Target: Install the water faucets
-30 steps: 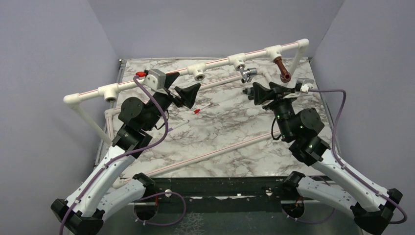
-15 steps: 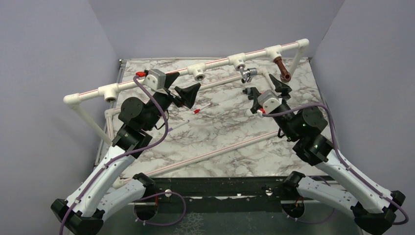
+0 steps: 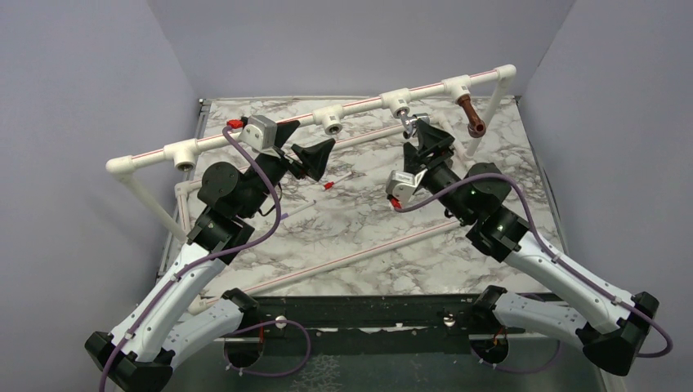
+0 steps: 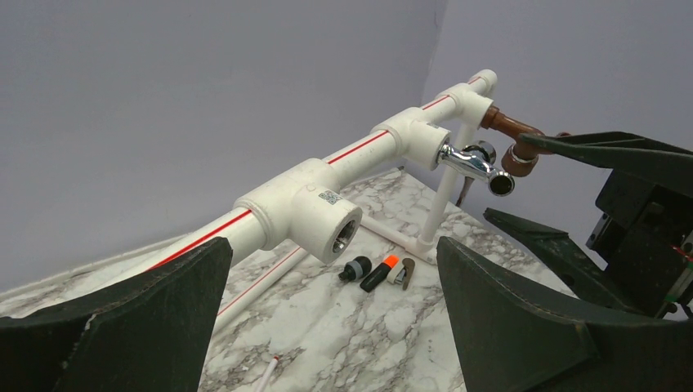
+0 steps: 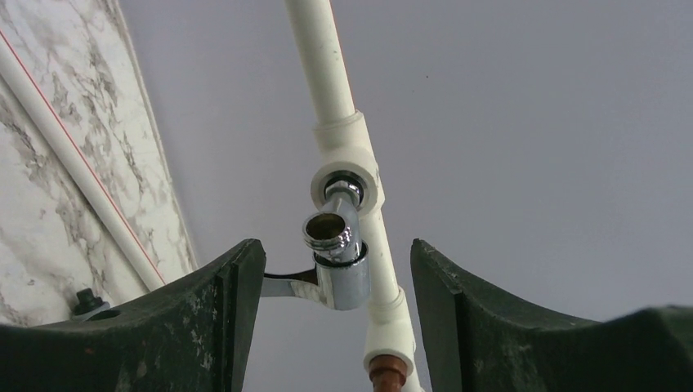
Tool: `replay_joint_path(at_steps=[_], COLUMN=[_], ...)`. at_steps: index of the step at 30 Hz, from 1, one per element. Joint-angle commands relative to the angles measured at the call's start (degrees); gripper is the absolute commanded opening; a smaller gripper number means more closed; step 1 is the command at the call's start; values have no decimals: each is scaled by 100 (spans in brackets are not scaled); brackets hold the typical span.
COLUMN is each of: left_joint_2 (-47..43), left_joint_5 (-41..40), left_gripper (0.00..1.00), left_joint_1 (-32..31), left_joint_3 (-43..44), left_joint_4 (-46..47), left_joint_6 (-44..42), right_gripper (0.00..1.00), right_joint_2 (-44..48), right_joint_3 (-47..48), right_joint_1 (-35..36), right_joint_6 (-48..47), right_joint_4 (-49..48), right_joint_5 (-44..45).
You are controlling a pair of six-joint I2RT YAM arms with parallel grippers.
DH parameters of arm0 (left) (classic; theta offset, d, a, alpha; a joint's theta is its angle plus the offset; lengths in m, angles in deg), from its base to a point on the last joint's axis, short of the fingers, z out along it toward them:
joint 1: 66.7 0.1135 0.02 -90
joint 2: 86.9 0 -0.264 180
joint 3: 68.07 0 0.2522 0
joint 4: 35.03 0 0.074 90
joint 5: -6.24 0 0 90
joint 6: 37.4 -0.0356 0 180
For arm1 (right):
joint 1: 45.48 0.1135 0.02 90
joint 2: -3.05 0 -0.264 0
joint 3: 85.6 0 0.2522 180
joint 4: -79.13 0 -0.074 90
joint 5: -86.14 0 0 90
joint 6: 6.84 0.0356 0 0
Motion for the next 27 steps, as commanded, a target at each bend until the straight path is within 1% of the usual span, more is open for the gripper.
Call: replay_joint_path(at_steps=[1, 7, 10, 16, 20, 24, 26, 27], left_joint_2=[-115, -116, -116, -117, -116, -121, -125, -125], left_joint_5=[-52, -54, -54, -63, -63, -88, -84, -88], left_gripper=[96, 97, 96, 96, 97, 97, 96, 97], left_joint_1=[-10, -21, -21, -30, -38, -47, -56, -56], left_joint_3=[-43, -43, -43, -43, -43, -47, -51, -51], left_joint_4=[57, 62, 63, 69, 65, 53, 53, 55], left_joint_6=[-16, -23, -23, -23, -23, -40, -40, -40], right_gripper=[69, 63, 59, 48, 38, 27, 15, 7], right_joint_2=[-228, -572, -731, -974, -1145, -1276, -1309, -1320], right_joint_3=[284, 312, 391, 499, 631, 675, 708, 718], right_joint_1=[-23, -23, -21, -19, -32, -32, -32, -32], right_joint_6=[-574, -659, -641, -603, -510, -399, -236, -142], right_joint_4=[-524, -934, -962, -1048, -988, -889, -797, -750], right_joint_5=[-96, 214, 349, 642, 811, 928, 965, 976])
